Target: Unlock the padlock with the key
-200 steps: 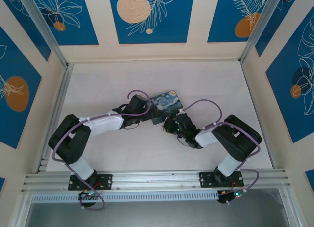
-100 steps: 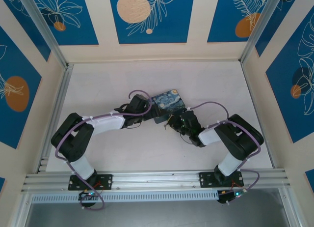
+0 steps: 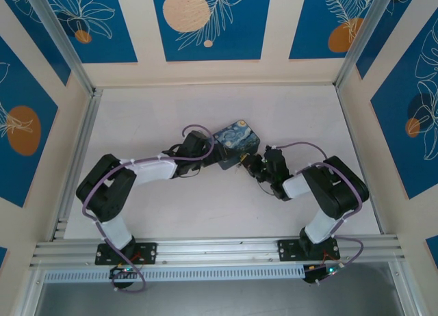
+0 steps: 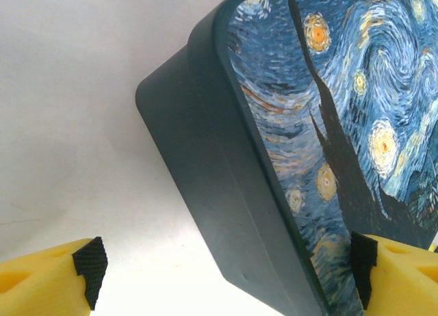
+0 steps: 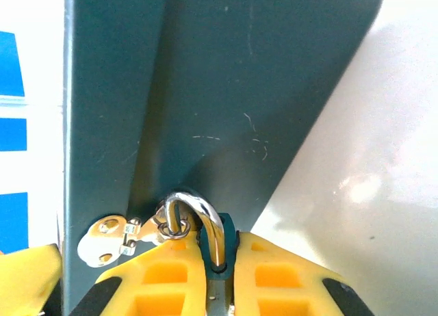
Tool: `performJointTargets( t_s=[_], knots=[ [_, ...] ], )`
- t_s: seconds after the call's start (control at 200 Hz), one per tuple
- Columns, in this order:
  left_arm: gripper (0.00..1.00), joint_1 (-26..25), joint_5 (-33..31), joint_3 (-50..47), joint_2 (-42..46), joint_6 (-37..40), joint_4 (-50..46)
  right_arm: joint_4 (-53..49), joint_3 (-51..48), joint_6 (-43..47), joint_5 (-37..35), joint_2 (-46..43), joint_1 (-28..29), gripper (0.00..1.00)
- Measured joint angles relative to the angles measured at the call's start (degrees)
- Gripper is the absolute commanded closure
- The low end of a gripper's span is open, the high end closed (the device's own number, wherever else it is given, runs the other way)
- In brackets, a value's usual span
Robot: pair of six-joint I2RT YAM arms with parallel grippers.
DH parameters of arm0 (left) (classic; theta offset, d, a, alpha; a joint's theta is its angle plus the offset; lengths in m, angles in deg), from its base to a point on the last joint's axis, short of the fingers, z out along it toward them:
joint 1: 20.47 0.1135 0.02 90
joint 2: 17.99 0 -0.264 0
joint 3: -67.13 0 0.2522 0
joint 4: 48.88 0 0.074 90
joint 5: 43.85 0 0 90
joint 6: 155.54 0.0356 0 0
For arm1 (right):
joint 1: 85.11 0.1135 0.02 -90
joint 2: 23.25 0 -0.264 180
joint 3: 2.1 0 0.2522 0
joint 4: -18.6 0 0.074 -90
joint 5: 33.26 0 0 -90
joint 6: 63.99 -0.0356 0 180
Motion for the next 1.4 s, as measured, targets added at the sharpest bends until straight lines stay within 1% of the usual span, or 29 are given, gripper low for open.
performJointTargets(
  t_s=[0.23,0.37,0.495,0.7,0.885,1.095,1.4],
  knots=[
    [0.10,-1.1,2.2,0.5,-0.9,0.0,0.7,-2.6,-4.5,-0.9,1.9,-6.6,-4.3,1.00],
    [0.09,-1.1,2.7,0.6,-0.8,0.0,0.7,-6.7,-4.0,1.6,3.5,-9.8,-5.6,1.00],
    [0.07,-1.1,2.5,0.6,-0.6,0.0,0.4,-11.8,-1.0,5.6,4.8,-10.6,-7.1,1.00],
    [0.06,-1.0,1.4,0.6,1.4,0.3,-4.0,-14.5,-0.4,9.6,6.3,-11.0,-8.0,1.00],
    [0.04,-1.0,0.6,1.4,2.6,0.9,-8.8,-17.1,-4.0,9.7,6.4,-15.9,-11.3,1.00],
    [0.01,-1.0,0.3,2.5,2.6,2.0,-11.2,-20.6,-4.9,10.5,6.5,-20.7,-14.1,1.00],
    [0.00,-0.8,0.3,4.3,2.6,3.6,-14.7,-24.7,-8.9,10.7,7.3,-23.8,-15.1,1.00]
  ],
)
